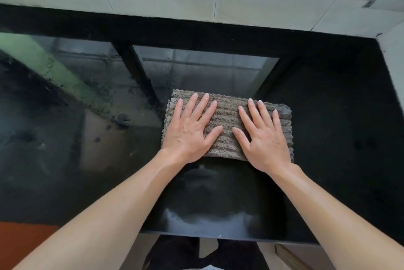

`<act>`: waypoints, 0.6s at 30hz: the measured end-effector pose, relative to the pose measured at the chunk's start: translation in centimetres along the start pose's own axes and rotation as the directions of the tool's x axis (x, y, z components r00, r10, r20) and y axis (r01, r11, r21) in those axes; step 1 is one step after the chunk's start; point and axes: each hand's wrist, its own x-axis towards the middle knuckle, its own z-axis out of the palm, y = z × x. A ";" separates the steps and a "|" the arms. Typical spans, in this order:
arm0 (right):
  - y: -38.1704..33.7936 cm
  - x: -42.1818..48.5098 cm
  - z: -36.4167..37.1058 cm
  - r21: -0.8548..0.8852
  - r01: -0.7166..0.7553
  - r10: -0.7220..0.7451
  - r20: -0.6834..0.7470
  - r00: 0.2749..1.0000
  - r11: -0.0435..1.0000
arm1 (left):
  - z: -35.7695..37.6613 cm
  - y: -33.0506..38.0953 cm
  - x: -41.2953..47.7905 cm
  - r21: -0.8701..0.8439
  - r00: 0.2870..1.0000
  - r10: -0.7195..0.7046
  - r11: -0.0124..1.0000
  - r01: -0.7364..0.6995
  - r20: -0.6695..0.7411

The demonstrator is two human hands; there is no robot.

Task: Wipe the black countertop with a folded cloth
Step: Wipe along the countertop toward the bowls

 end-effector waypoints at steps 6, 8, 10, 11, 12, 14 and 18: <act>-3.5 -5.8 0.9 0.035 0.019 -0.019 0.002 1.000 0.999 | 0.4 -0.6 -7.1 -0.048 1.000 0.021 0.999 -0.021 0.001; -5.1 -7.9 1.5 0.031 0.028 -0.027 -0.012 1.000 0.999 | 0.5 -1.1 -9.6 -0.069 1.000 0.031 0.997 -0.031 -0.001; -6.5 -9.2 1.9 0.023 0.020 -0.020 -0.017 1.000 1.000 | 0.6 -1.5 -11.4 -0.068 0.999 0.035 0.997 -0.034 0.013; -7.0 -9.4 2.0 0.014 0.011 -0.010 -0.015 1.000 1.000 | 0.6 -1.8 -11.9 -0.067 0.999 0.036 0.997 -0.034 0.020; -7.3 -9.4 2.0 0.008 0.002 -0.002 -0.011 1.000 1.000 | 0.6 -2.0 -12.1 -0.070 0.999 0.037 0.997 -0.036 0.023; -7.5 -9.3 1.7 0.010 -0.003 0.003 -0.004 1.000 1.000 | 0.4 -2.2 -11.7 -0.074 0.999 0.046 0.996 -0.044 0.023; -7.4 -7.8 1.4 0.015 0.006 -0.006 0.004 1.000 1.000 | 0.0 -3.1 -10.2 -0.069 0.998 0.054 0.996 -0.053 0.021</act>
